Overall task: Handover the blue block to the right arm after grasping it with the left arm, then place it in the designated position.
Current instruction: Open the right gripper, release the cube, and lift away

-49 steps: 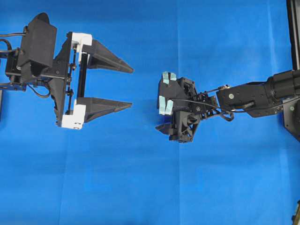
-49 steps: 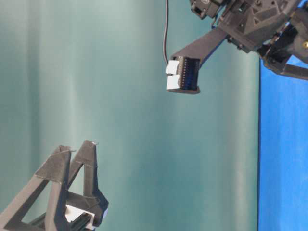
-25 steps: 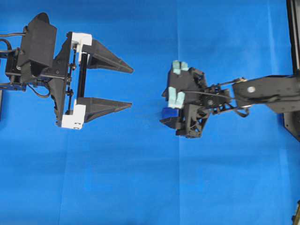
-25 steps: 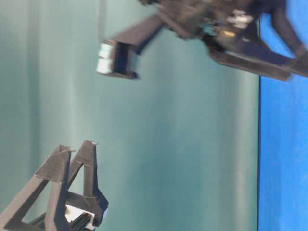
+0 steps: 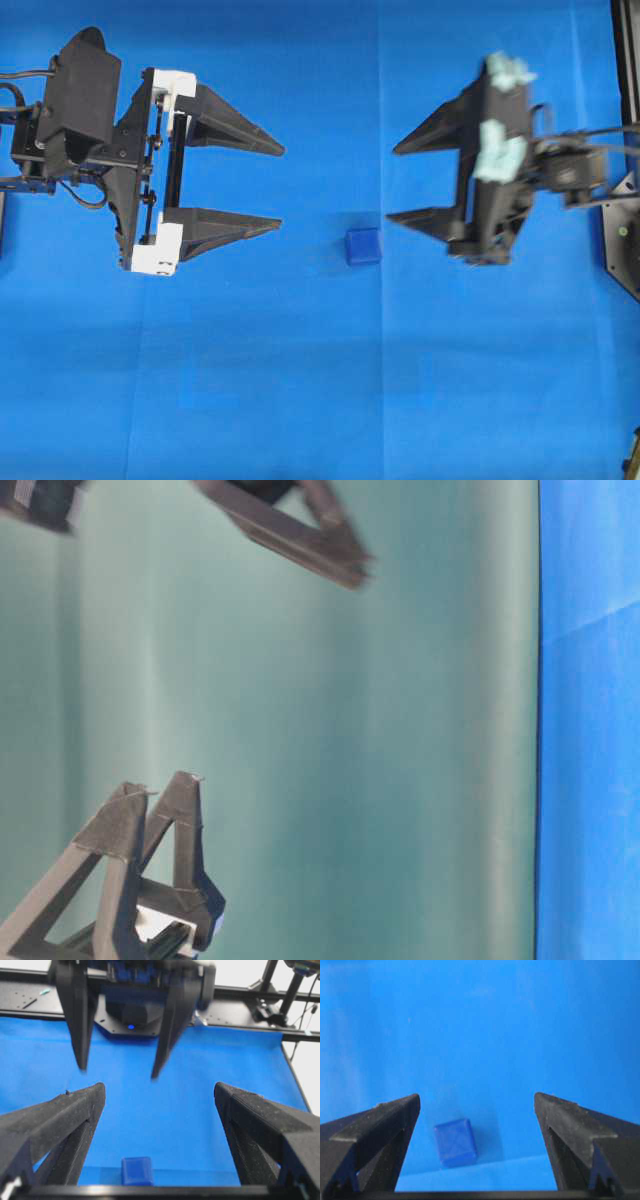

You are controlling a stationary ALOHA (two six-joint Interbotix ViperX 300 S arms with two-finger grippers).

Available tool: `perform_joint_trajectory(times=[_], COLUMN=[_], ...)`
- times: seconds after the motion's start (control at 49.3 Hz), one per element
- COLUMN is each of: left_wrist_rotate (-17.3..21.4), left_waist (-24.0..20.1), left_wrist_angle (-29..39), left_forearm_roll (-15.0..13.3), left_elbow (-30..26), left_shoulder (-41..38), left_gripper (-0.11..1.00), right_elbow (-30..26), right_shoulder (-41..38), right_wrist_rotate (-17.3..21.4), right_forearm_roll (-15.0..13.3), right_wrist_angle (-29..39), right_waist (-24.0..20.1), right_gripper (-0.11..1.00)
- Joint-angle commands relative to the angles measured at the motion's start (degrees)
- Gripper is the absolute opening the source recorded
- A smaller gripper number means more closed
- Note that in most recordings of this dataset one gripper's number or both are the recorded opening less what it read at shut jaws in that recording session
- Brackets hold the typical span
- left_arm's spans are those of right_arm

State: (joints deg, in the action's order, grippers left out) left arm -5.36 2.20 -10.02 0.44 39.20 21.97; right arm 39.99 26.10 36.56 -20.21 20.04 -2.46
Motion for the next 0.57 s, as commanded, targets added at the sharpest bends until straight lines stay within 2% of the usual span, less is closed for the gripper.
perform_joint_trajectory(times=[0.0,0.243,0.548], left_wrist_rotate=[0.00,-0.09,-0.09], left_waist=[-0.09,-0.09,-0.09], left_wrist_angle=[-0.35,-0.35,-0.26], left_forearm_roll=[0.18,0.09,0.18], left_elbow=[-1.67,-1.67,-1.67], left_shoulder=[1.05,1.05,1.05], left_gripper=[0.93,0.93,0.93], right_elbow=[-0.88,0.53,0.70], right_shoulder=[3.78,9.76,10.11], right_wrist_rotate=[-0.09,-0.09,-0.26], right_forearm_roll=[-0.62,-1.05,-1.67], right_wrist_angle=[0.79,1.14,1.05], right_waist=[-0.18,-0.18,-0.18], right_gripper=[0.88,0.88,0.88])
